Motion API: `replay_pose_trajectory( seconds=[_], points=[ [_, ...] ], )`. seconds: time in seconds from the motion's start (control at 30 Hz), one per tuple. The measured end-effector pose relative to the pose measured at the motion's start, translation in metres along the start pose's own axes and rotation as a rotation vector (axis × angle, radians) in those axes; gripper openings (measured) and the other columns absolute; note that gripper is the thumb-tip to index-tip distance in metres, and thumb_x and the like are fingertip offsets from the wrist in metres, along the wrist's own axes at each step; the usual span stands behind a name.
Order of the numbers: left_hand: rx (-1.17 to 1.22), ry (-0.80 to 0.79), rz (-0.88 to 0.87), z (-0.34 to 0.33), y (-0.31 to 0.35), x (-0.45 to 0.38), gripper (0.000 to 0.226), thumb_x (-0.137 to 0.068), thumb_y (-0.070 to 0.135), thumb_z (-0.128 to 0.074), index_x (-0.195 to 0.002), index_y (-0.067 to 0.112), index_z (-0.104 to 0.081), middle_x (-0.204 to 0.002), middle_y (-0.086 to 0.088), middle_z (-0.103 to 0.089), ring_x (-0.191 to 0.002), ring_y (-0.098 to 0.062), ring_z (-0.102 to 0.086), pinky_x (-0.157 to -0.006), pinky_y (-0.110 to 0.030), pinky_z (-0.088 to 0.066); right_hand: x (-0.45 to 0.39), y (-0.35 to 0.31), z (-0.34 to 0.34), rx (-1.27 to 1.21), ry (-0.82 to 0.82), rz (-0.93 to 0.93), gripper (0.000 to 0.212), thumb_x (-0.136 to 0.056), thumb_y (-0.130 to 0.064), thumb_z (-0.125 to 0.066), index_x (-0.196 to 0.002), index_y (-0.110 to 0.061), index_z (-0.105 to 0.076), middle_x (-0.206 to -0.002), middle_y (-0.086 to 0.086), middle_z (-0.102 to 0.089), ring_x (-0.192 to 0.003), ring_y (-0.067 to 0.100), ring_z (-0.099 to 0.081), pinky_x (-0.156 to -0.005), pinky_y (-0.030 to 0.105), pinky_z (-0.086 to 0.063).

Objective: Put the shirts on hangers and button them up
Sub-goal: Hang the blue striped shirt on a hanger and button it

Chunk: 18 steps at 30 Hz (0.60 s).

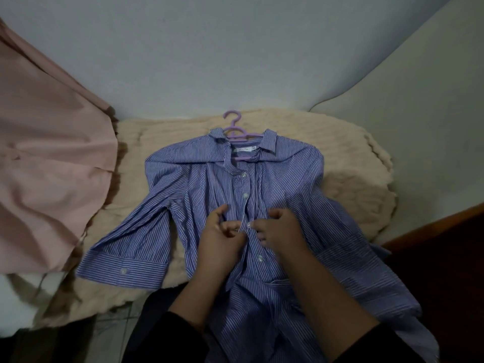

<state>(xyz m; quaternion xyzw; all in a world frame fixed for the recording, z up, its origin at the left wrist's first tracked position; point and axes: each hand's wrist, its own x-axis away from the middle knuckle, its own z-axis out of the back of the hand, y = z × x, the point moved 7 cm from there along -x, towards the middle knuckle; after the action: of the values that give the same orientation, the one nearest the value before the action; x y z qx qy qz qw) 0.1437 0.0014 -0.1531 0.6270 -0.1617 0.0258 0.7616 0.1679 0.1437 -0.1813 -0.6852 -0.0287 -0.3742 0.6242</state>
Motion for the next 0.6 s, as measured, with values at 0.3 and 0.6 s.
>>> replay_pose_trajectory(
  seconds=[0.3, 0.6],
  points=[
    [0.082, 0.033, -0.017, 0.001, -0.001, 0.000, 0.035, -0.087, 0.010, -0.066, -0.115, 0.024, -0.050, -0.077, 0.003, -0.072, -0.047, -0.002, -0.053, -0.051, -0.018, -0.045, 0.001, 0.000, 0.002, 0.073, 0.031, 0.048, 0.037, -0.066, -0.015, -0.075, -0.081, -0.024, -0.043, -0.078, 0.009, -0.055, -0.067, 0.022, -0.051, -0.065, 0.040, -0.047],
    [0.204, -0.057, 0.001, -0.009, -0.008, -0.011, 0.051, -0.078, -0.006, -0.071, -0.118, 0.012, -0.045, -0.077, -0.005, -0.068, -0.066, -0.011, -0.062, -0.065, -0.023, -0.049, 0.010, -0.010, 0.002, -0.013, -0.073, 0.142, 0.021, -0.082, -0.002, -0.066, -0.080, -0.013, -0.049, -0.071, 0.002, -0.053, -0.059, 0.014, -0.049, -0.051, 0.025, -0.043]
  ],
)
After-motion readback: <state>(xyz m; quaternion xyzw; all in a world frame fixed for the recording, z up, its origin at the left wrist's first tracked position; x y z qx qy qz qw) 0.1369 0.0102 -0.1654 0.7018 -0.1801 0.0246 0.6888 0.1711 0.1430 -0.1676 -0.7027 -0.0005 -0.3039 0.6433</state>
